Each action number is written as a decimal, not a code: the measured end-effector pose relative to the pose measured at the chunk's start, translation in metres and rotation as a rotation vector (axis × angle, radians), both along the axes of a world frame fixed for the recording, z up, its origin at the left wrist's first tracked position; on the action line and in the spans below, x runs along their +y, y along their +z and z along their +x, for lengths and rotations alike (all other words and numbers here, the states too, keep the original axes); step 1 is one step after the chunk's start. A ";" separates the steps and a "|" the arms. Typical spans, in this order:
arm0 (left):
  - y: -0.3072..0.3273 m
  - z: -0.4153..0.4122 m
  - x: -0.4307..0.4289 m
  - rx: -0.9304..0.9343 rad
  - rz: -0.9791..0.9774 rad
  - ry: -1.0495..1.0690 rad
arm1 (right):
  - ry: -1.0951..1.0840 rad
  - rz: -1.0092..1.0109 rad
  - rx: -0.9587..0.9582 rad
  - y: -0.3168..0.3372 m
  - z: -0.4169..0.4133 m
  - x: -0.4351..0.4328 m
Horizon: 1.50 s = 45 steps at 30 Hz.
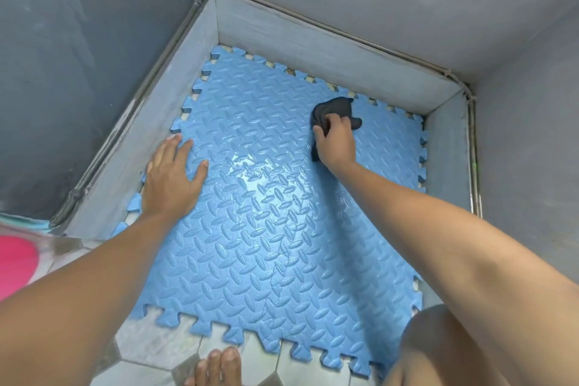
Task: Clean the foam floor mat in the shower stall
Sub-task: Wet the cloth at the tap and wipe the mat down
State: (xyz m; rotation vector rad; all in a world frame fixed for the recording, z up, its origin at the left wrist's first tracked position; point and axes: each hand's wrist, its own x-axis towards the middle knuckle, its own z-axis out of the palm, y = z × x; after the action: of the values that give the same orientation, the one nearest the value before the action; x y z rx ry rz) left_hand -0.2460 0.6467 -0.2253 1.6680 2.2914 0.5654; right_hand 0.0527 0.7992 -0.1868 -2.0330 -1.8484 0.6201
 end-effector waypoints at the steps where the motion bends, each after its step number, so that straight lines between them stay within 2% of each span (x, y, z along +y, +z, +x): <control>1: 0.000 0.000 0.000 0.000 0.000 0.001 | 0.105 0.009 0.013 0.000 -0.021 -0.009; 5: 0.000 0.000 0.000 0.013 0.008 -0.002 | 0.540 0.039 0.006 -0.003 -0.072 -0.055; 8: -0.001 0.000 0.000 0.014 0.008 0.000 | 0.646 0.055 0.003 -0.007 -0.060 -0.062; 12: 0.000 0.000 0.001 0.023 0.009 0.003 | 0.410 0.077 -0.034 -0.005 -0.006 -0.020; 16: 0.000 0.001 0.000 0.032 0.014 0.005 | -0.107 0.074 -0.111 -0.015 0.073 0.030; 18: 0.000 0.001 0.001 0.045 0.008 0.004 | -0.306 0.012 -0.127 -0.017 0.081 0.043; 20: 0.000 0.001 0.001 0.053 -0.002 0.007 | -0.330 -0.022 -0.147 -0.016 0.057 0.054; 24: -0.001 0.000 0.002 0.048 -0.001 0.001 | -0.169 -0.010 -0.115 -0.013 -0.036 0.082; 30: -0.003 -0.001 0.001 0.041 0.002 -0.004 | 0.396 0.009 -0.086 0.000 -0.182 0.082; 33: -0.003 -0.002 0.000 0.037 0.006 -0.004 | 0.611 0.032 -0.131 0.001 -0.209 0.058; 35: -0.004 -0.003 0.001 0.043 0.016 -0.016 | 0.643 0.055 -0.156 0.000 -0.196 0.052; 37: -0.006 -0.004 0.000 0.046 0.026 -0.027 | 0.581 0.052 -0.168 0.000 -0.163 0.057; 43: -0.009 -0.008 -0.004 -0.013 0.003 -0.091 | 0.114 0.050 -0.257 -0.013 0.009 0.078; 45: -0.007 -0.014 -0.025 -0.013 0.021 -0.129 | 0.017 0.017 -0.257 -0.015 0.047 0.075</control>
State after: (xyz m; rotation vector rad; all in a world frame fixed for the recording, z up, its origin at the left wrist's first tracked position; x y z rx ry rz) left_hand -0.2603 0.6218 -0.2327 1.8010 2.1567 0.5717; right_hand 0.0998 0.8737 -0.2019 -2.1733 -2.0049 0.3588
